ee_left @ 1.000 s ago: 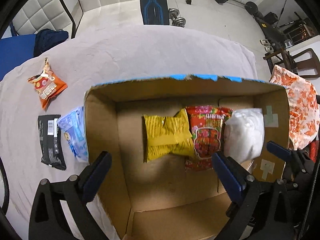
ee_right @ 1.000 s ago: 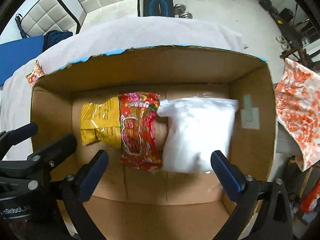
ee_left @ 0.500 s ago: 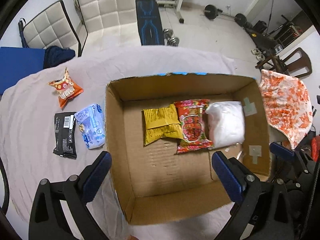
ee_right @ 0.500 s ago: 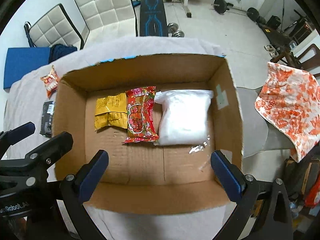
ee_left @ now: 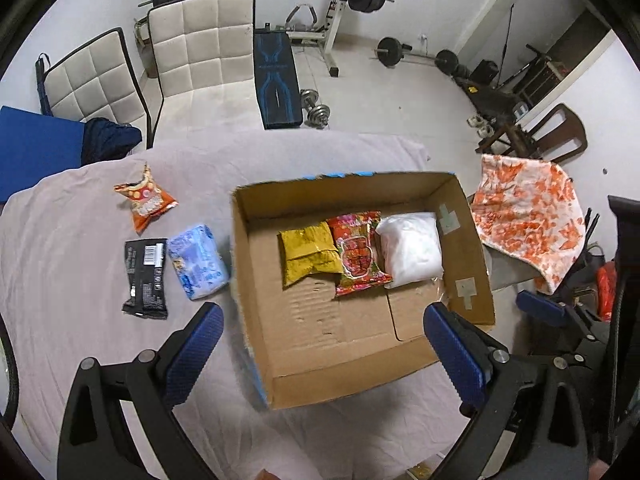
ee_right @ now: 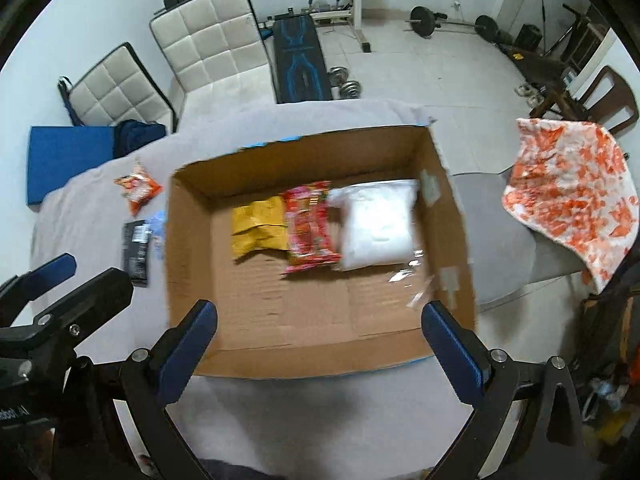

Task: Organize soft objects
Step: 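Grasp the blue-white pack with the right tool while the left grasps the black pack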

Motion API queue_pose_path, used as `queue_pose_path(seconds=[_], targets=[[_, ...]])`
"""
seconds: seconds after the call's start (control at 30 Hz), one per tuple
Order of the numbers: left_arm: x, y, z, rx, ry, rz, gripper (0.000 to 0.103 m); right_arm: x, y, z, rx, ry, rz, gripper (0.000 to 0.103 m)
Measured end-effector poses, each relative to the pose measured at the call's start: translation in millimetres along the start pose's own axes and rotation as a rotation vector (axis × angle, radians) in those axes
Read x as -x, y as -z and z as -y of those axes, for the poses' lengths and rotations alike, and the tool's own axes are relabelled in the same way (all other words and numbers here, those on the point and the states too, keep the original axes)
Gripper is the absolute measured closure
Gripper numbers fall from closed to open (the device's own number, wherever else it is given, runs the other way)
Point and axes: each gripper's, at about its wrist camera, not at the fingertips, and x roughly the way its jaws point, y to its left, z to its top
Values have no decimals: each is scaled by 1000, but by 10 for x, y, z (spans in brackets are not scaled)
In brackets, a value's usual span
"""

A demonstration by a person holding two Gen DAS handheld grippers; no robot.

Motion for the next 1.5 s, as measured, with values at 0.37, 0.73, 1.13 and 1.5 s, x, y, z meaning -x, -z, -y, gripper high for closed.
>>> queue_pose_path(seconds=[0.37,0.73,1.13,1.5], targets=[[489,-36,-1226,94,-118,80,0,-104,-201,-1367,95,-160,-34,0],[-31,-54,-2678,278,-339,-16,0,-1593,-668,-2708,198,-162,-315,0],[-921,83,-3154,323,-332,-175,0,-2699,-819,-3149,310,33,-424,26],[-1352,145,-3135,290,-286,-249,0,-3180,-866,-3106,310,107,-499,57]])
